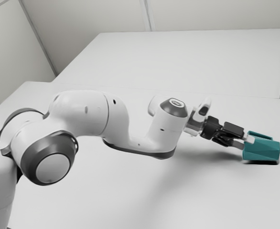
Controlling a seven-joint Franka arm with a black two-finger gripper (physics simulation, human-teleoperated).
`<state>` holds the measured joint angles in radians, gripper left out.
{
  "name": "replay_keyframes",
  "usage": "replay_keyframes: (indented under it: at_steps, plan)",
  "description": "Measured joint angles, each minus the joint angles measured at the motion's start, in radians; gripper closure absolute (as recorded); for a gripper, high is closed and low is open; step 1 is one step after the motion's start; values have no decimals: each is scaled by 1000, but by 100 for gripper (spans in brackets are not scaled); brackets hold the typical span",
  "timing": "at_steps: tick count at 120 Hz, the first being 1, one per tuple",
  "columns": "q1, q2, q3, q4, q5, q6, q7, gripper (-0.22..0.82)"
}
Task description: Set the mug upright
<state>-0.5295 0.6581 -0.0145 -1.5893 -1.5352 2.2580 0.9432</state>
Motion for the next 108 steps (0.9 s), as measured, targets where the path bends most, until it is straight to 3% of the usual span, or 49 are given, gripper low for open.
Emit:
replay_keyframes:
  at_steps: [108]
  plan:
    - [-33, 108, 4, 129, -8, 8, 96, 4]
